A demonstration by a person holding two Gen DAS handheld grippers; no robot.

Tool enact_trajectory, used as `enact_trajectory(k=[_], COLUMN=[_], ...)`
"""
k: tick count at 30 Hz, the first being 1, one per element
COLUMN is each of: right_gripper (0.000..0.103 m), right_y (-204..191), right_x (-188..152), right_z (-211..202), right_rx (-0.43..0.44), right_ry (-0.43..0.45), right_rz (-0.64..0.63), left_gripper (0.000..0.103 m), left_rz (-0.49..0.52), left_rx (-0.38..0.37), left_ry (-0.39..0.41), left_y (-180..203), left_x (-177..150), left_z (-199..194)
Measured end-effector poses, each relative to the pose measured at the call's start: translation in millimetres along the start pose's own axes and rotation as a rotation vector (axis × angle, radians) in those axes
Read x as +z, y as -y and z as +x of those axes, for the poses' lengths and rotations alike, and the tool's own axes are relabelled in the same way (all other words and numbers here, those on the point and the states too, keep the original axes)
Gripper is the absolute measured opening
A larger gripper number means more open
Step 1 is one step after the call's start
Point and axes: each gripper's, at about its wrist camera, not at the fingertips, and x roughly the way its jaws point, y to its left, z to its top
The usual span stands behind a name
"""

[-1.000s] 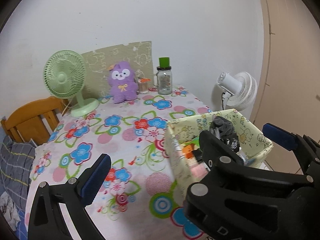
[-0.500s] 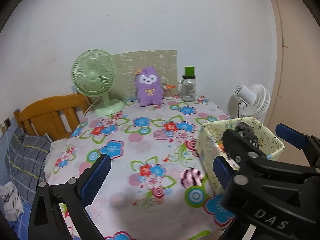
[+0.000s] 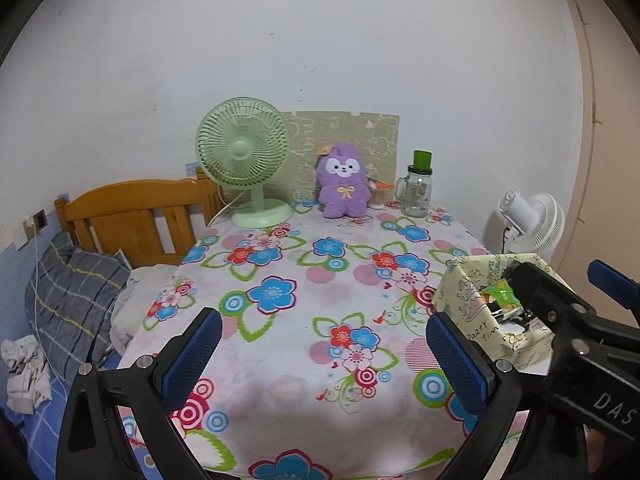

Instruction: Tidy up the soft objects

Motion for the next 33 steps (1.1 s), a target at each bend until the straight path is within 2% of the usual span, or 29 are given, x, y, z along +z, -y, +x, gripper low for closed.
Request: enact_trajectory(k=[13, 33], right_gripper=[0.103, 0.103], right_y=[0.4, 11.3], right_x=[-2.0, -0.6], right_z=[-5.0, -8.1], right_rx=[0.0, -0.006], right_ry=[0.01, 0.013], right_rz=[0.001, 0.029], left_gripper=[0.103, 0.103], left_rz=[-0.017, -0.011], left_rx=[0.014, 0.022], left_ry=[0.017, 0.027], left_y=[-9.9, -2.8], left_x=[-1.2, 0.1], left_z=[-7.7, -8.9])
